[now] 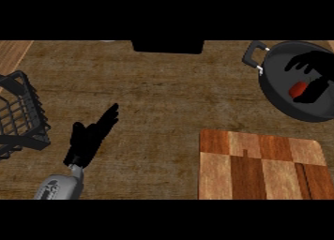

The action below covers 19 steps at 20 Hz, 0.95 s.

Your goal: Pick the bell pepper from the cutting board and place it in the pot

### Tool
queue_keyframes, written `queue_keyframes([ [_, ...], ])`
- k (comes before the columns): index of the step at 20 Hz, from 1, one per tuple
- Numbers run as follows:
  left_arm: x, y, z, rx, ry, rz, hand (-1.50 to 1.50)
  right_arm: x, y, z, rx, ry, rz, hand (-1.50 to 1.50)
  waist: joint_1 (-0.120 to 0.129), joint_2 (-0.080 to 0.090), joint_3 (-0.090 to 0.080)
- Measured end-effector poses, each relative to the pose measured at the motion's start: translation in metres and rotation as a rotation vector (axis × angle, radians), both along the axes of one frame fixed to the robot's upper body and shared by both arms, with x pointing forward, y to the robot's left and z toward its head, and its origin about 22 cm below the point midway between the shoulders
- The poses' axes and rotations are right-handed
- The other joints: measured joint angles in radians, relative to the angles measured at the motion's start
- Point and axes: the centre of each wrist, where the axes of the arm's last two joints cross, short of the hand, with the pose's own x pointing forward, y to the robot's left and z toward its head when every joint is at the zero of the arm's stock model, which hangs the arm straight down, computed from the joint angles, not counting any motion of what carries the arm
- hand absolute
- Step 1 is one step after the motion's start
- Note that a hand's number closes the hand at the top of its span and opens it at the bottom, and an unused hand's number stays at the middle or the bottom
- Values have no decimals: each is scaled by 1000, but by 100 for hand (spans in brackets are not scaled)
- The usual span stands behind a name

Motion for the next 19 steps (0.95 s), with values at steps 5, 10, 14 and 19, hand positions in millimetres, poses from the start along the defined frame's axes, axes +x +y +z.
queue_keyframes([
  [5,-2,1,0,-2,-4,9,0,8,14,8,337,-198,-10,-150,-9,-3,2],
  [10,-2,4,-1,-5,0,13,0,8,-2,29,635,-401,-120,-150,-16,-2,1],
  [14,-4,2,-3,-3,-1,14,0,-1,-31,46,775,-540,-239,-150,-16,-1,1],
  [19,-5,5,0,-10,-3,11,0,-25,-75,53,900,-666,-316,-150,-9,2,1],
])
